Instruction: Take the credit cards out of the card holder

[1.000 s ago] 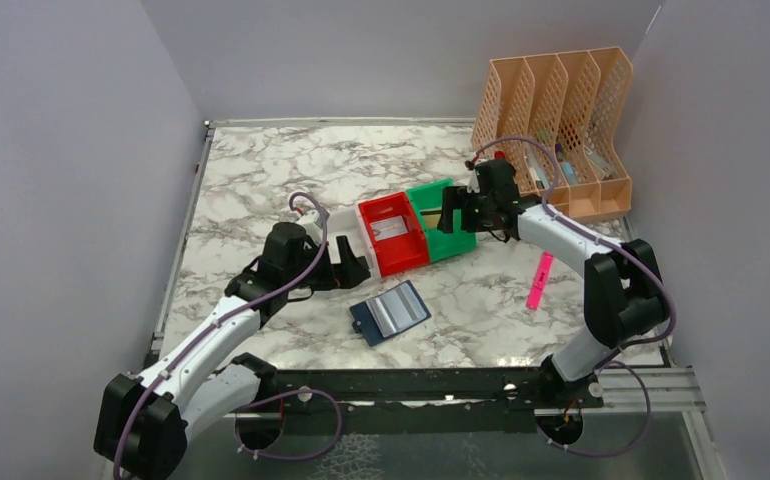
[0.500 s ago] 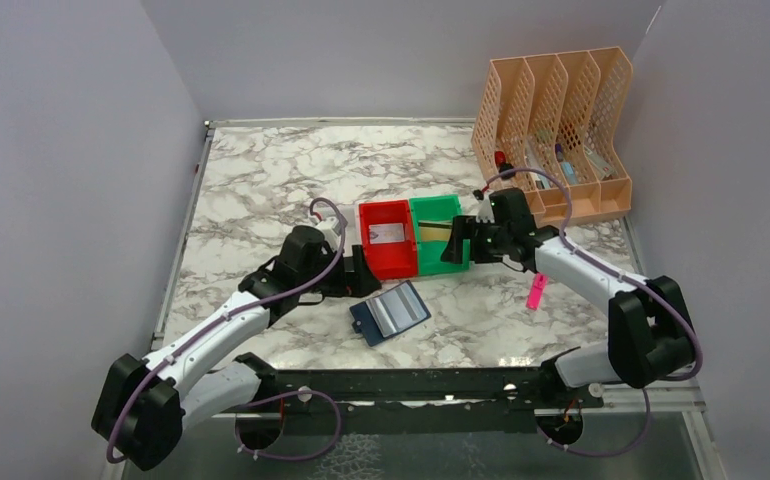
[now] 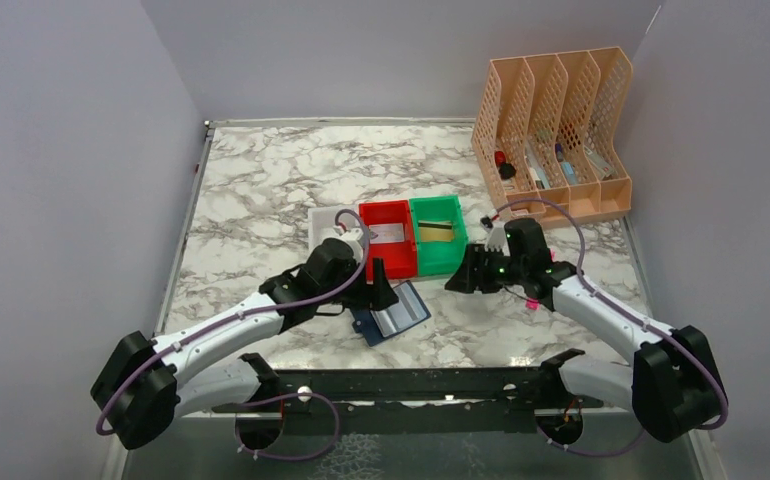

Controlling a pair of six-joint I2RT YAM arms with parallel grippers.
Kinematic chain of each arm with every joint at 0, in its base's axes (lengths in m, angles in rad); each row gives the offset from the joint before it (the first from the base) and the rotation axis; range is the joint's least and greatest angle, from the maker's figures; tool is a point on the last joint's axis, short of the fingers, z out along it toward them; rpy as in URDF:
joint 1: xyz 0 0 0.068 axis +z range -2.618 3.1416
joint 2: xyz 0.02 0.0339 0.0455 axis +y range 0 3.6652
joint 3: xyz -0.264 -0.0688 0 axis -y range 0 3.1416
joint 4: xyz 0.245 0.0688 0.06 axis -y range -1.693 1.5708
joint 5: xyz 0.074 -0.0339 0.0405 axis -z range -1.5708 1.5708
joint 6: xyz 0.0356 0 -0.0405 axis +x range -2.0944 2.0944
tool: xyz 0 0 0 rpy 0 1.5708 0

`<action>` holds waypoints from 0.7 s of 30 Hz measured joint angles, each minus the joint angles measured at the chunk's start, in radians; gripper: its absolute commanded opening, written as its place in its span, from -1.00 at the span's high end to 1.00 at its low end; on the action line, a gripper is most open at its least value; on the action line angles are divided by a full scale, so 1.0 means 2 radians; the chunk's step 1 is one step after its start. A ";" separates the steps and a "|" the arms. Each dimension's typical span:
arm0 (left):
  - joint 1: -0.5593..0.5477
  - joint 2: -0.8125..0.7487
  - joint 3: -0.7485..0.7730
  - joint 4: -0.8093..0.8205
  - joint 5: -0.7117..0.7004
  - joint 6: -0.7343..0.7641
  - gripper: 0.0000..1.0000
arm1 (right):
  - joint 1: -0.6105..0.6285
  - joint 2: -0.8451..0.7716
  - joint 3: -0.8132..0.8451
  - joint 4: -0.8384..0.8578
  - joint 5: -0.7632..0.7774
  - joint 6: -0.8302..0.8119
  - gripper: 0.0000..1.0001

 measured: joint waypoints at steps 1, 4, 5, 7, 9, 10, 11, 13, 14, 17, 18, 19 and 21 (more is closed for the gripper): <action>-0.007 0.005 0.000 0.008 -0.004 -0.006 -0.47 | 0.002 0.000 -0.015 0.006 -0.017 0.005 -0.07; -0.026 0.022 0.000 0.031 -0.009 -0.025 -0.39 | 0.010 0.002 -0.043 0.019 -0.052 0.016 0.00; -0.031 0.030 0.000 0.039 -0.011 -0.029 -0.34 | 0.013 0.004 -0.049 0.023 -0.060 0.019 0.02; -0.040 0.048 0.000 0.051 -0.016 -0.040 -0.26 | 0.019 0.007 -0.055 0.036 -0.077 0.024 0.04; -0.046 0.067 0.000 0.058 -0.022 -0.049 -0.21 | 0.024 0.014 -0.058 0.049 -0.092 0.027 0.04; -0.049 0.074 -0.002 0.062 -0.026 -0.052 -0.16 | 0.028 0.018 -0.058 0.054 -0.098 0.029 0.05; -0.051 0.081 -0.006 0.066 -0.030 -0.057 -0.12 | 0.032 0.022 -0.058 0.060 -0.102 0.030 0.05; -0.052 0.087 -0.018 0.071 -0.040 -0.066 -0.07 | 0.043 0.032 -0.058 0.072 -0.106 0.034 0.05; -0.053 0.089 -0.026 0.073 -0.045 -0.069 -0.05 | 0.051 0.037 -0.058 0.078 -0.108 0.036 0.06; -0.054 0.090 -0.052 0.073 -0.061 -0.080 0.00 | 0.069 0.058 -0.058 0.091 -0.108 0.040 0.10; -0.055 0.090 -0.059 0.075 -0.065 -0.083 0.02 | 0.074 0.065 -0.057 0.095 -0.108 0.042 0.11; -0.055 0.090 -0.061 0.077 -0.067 -0.086 0.03 | 0.078 0.072 -0.057 0.098 -0.108 0.044 0.11; -0.055 0.090 -0.063 0.083 -0.073 -0.089 0.04 | 0.089 0.085 -0.056 0.106 -0.107 0.049 0.14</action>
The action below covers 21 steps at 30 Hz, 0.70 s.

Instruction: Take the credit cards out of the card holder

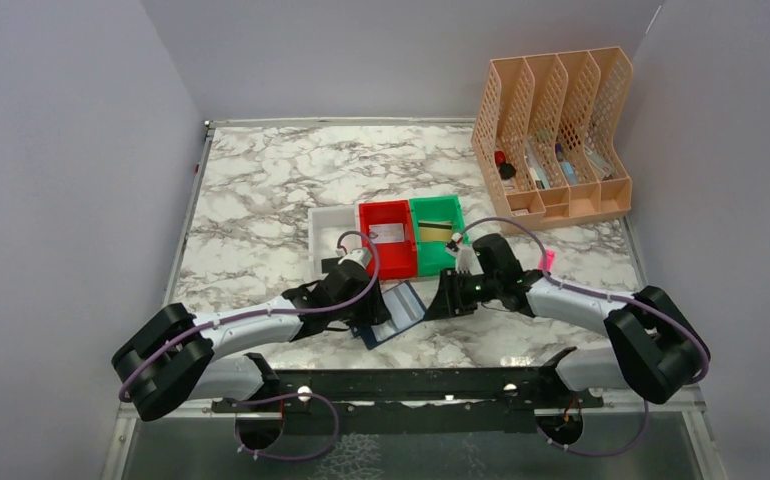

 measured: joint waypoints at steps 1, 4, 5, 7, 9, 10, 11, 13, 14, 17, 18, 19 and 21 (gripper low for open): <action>0.000 0.000 -0.001 0.002 -0.002 -0.001 0.05 | 0.005 0.007 0.002 0.003 0.001 0.002 0.16; 0.000 0.001 -0.002 0.005 -0.007 -0.002 0.07 | 0.025 0.027 0.016 0.008 0.005 0.007 0.18; 0.000 0.002 -0.002 0.006 -0.009 -0.001 0.08 | 0.030 0.033 0.022 0.010 0.008 0.009 0.19; 0.000 0.002 -0.002 0.007 -0.011 -0.001 0.11 | 0.038 0.040 0.033 0.012 0.014 0.010 0.19; 0.000 0.002 -0.002 0.007 -0.015 0.000 0.13 | 0.039 0.045 0.043 0.012 0.022 0.010 0.19; -0.001 0.002 -0.002 0.007 -0.017 0.001 0.13 | 0.039 0.049 0.048 0.012 0.024 0.010 0.19; -0.001 0.002 -0.002 0.007 -0.020 0.001 0.13 | 0.039 0.053 0.053 0.013 0.025 0.010 0.19; -0.001 0.002 -0.002 0.007 -0.022 0.002 0.14 | 0.040 0.064 0.063 0.013 0.027 0.008 0.20; -0.002 0.001 -0.003 0.007 -0.024 0.002 0.14 | 0.041 0.071 0.068 0.013 0.028 0.007 0.21; -0.002 -0.002 -0.004 0.006 -0.027 0.005 0.14 | 0.047 0.092 0.080 0.012 0.030 0.003 0.23; -0.002 -0.003 -0.005 0.006 -0.028 0.007 0.14 | 0.050 0.098 0.083 0.011 0.032 0.002 0.23; -0.002 -0.004 -0.005 0.006 -0.030 0.008 0.14 | 0.052 0.102 0.085 0.011 0.034 0.001 0.24; -0.002 -0.006 -0.005 0.004 -0.031 0.009 0.14 | 0.053 0.108 0.086 0.008 0.041 -0.002 0.24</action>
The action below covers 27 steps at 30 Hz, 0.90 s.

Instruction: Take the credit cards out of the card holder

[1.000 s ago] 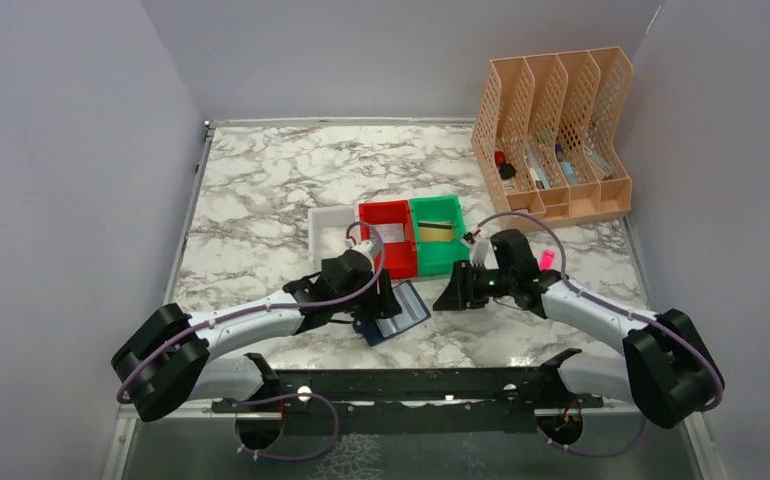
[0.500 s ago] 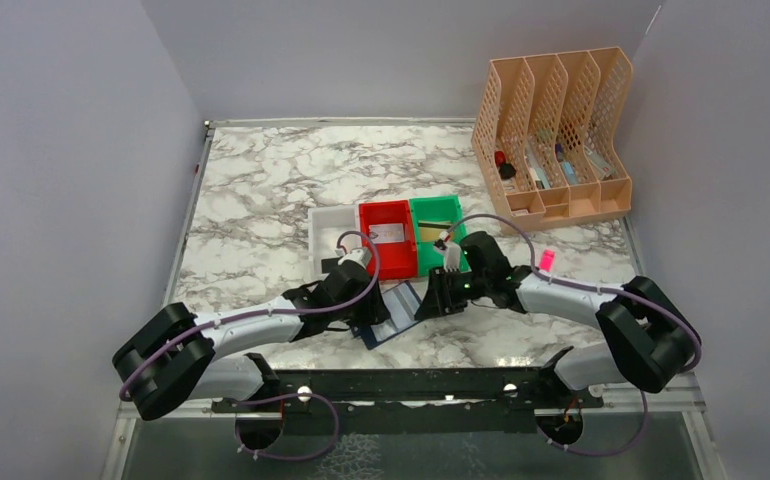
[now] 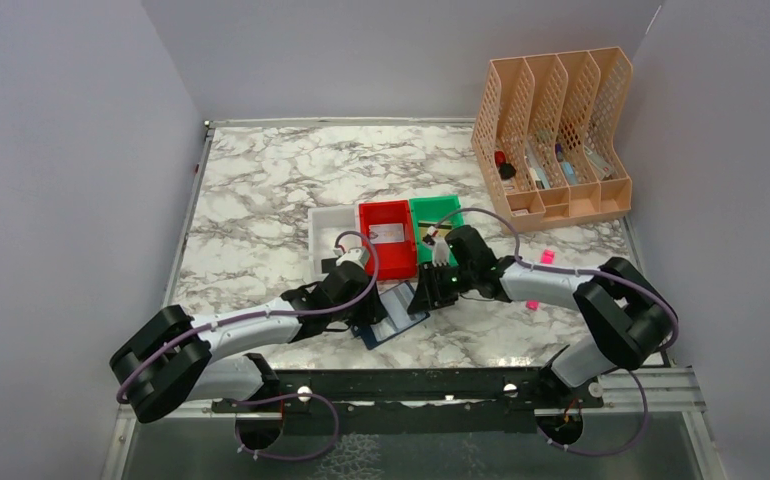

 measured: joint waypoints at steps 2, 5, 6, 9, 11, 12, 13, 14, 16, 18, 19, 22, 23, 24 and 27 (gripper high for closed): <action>0.000 -0.002 -0.001 -0.001 -0.001 0.001 0.14 | 0.002 0.003 0.000 -0.004 0.008 -0.002 0.24; 0.000 -0.003 -0.002 -0.001 -0.001 0.001 0.14 | 0.004 0.006 0.004 -0.011 0.019 -0.006 0.24; 0.000 -0.003 -0.002 -0.001 -0.001 0.002 0.14 | 0.004 0.007 0.005 -0.011 0.022 -0.007 0.24; 0.000 -0.003 -0.002 -0.001 -0.002 0.003 0.14 | 0.005 0.011 0.007 -0.011 0.026 -0.010 0.27; 0.000 -0.003 -0.002 -0.001 -0.002 0.003 0.14 | 0.006 0.015 0.007 -0.011 0.026 -0.011 0.32; 0.000 -0.003 -0.002 -0.001 -0.002 0.003 0.14 | 0.006 0.017 0.008 -0.011 0.026 -0.011 0.36; 0.000 -0.003 -0.002 -0.001 -0.002 0.004 0.15 | 0.006 0.018 0.008 -0.011 0.026 -0.011 0.40; 0.000 -0.003 -0.002 -0.001 -0.002 0.005 0.15 | 0.006 0.018 0.008 -0.011 0.025 -0.011 0.44; 0.000 -0.003 -0.002 -0.001 -0.002 0.005 0.15 | 0.006 0.018 0.009 -0.011 0.026 -0.011 0.47; 0.000 -0.003 -0.002 -0.001 -0.002 0.005 0.16 | 0.008 0.017 0.009 -0.014 0.027 -0.011 0.48; 0.000 -0.003 -0.002 -0.001 -0.002 0.006 0.16 | 0.008 0.016 0.009 -0.016 0.027 -0.012 0.48; 0.000 -0.003 -0.002 -0.001 -0.002 0.008 0.17 | 0.010 0.009 0.014 -0.028 0.028 -0.014 0.48; 0.000 -0.003 -0.002 -0.001 -0.002 0.008 0.17 | 0.010 0.006 0.015 -0.030 0.028 -0.015 0.48; 0.000 -0.002 -0.002 -0.001 -0.002 0.009 0.17 | 0.010 0.003 0.016 -0.030 0.028 -0.015 0.48; 0.000 -0.002 -0.002 0.000 -0.002 0.010 0.17 | 0.011 0.001 0.019 -0.033 0.023 -0.015 0.48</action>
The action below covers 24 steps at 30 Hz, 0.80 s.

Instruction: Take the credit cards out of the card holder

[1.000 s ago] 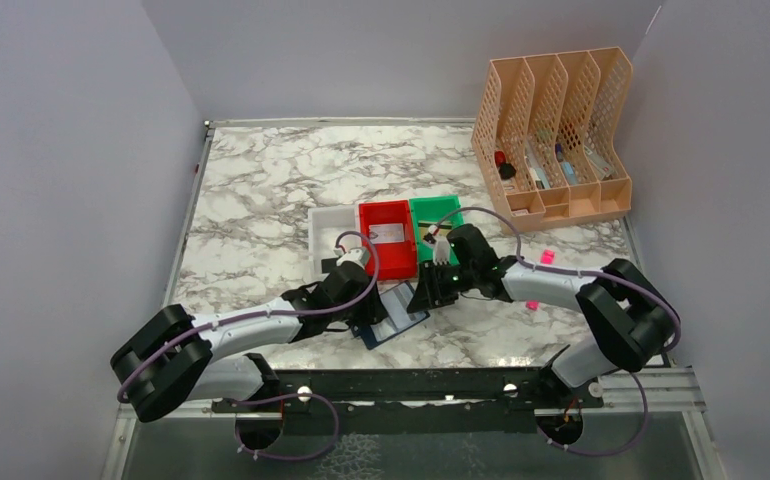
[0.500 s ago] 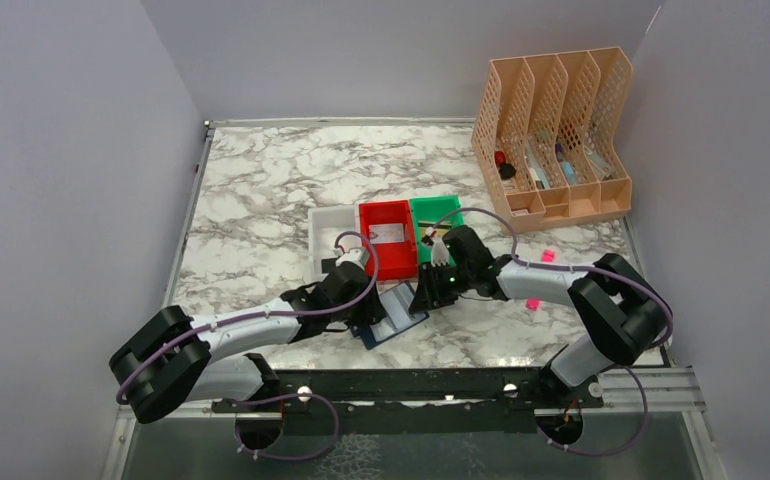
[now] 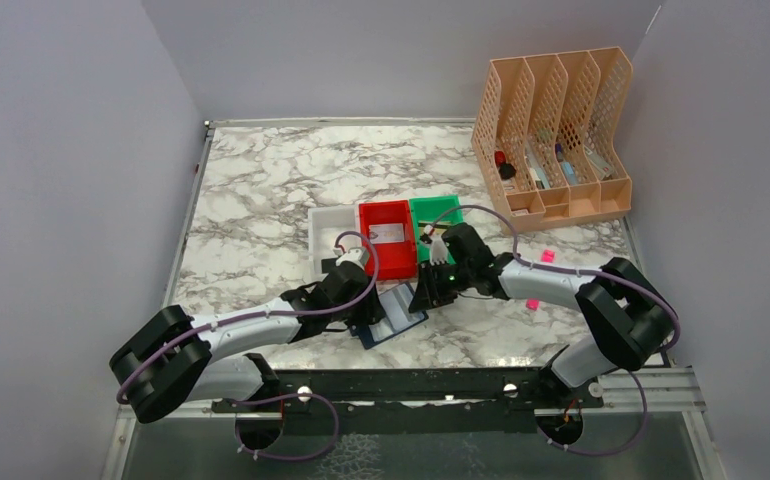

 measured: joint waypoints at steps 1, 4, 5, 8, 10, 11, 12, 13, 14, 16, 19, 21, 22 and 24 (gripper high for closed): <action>0.000 0.000 0.000 0.000 0.000 0.000 0.17 | 0.000 0.000 0.001 -0.001 -0.001 0.000 0.48; 0.000 0.000 0.000 0.000 0.000 0.000 0.17 | 0.002 0.000 0.003 -0.006 -0.003 0.000 0.48; 0.000 0.000 0.000 0.000 0.000 0.000 0.17 | 0.002 0.000 0.004 -0.008 -0.003 0.000 0.48; 0.000 0.000 0.000 0.000 0.000 0.001 0.17 | 0.005 0.000 0.012 -0.018 -0.003 -0.002 0.46; 0.000 0.000 0.000 0.000 0.000 0.001 0.17 | 0.008 0.000 0.018 -0.025 0.000 -0.004 0.45; 0.000 0.000 0.000 0.000 0.000 0.002 0.18 | 0.010 0.000 0.020 -0.030 0.002 -0.004 0.45; 0.000 0.000 0.000 0.000 0.000 0.002 0.17 | 0.011 0.000 0.022 -0.034 0.004 -0.005 0.44; 0.000 0.000 0.001 0.000 0.000 0.003 0.18 | 0.012 0.001 0.025 -0.039 0.006 -0.006 0.43; 0.000 0.001 0.001 0.000 0.000 0.003 0.18 | 0.012 0.002 0.028 -0.043 0.010 -0.006 0.42; 0.000 0.002 0.003 -0.001 0.000 0.004 0.18 | 0.015 0.006 0.034 -0.053 0.024 -0.006 0.41; 0.000 0.004 0.004 -0.001 0.000 0.004 0.18 | 0.022 0.009 0.040 -0.068 0.048 -0.006 0.35; 0.000 0.004 0.004 -0.001 0.000 0.004 0.18 | 0.028 0.010 0.046 -0.081 0.072 -0.006 0.33; 0.000 0.004 0.004 -0.001 0.000 0.004 0.18 | 0.029 0.010 0.049 -0.086 0.079 -0.005 0.32; 0.000 0.004 0.004 -0.002 -0.001 0.004 0.18 | 0.033 0.010 0.054 -0.095 0.098 -0.005 0.32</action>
